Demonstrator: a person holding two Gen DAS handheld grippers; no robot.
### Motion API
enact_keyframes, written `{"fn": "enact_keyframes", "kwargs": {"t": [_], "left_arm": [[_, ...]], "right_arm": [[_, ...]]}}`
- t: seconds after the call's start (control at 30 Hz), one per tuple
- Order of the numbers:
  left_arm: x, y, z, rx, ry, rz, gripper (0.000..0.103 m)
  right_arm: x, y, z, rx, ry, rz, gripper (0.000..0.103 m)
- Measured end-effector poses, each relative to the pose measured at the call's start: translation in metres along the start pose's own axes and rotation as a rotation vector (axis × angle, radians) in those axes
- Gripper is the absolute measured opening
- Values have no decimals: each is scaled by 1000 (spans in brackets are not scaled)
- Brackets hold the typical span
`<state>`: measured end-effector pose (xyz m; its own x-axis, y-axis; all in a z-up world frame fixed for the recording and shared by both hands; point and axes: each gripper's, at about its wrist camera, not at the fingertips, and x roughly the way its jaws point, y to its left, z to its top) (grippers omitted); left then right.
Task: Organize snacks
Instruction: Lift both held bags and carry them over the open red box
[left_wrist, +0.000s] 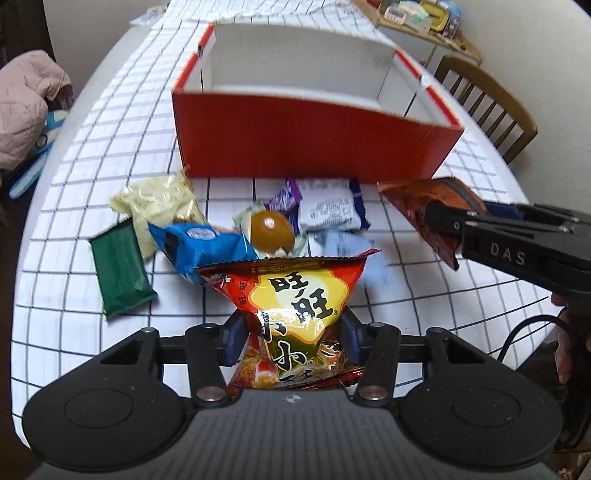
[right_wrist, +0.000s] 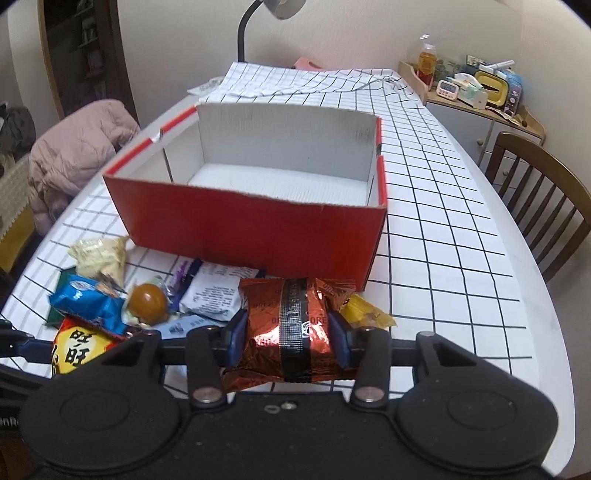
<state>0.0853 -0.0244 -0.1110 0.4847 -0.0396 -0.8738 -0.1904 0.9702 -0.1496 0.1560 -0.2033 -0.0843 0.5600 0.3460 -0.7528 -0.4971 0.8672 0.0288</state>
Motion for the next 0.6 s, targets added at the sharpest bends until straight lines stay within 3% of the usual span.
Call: {"fn": "enact_keyframes", "kwargs": {"t": [0.3, 0.6], "left_arm": [[-36, 5, 16, 15, -64, -8, 50], [-61, 7, 56, 30, -138, -7, 50]], "right_arm": [[-41, 3, 15, 37, -83, 14, 44], [-61, 2, 47, 29, -162, 26, 44]]}}
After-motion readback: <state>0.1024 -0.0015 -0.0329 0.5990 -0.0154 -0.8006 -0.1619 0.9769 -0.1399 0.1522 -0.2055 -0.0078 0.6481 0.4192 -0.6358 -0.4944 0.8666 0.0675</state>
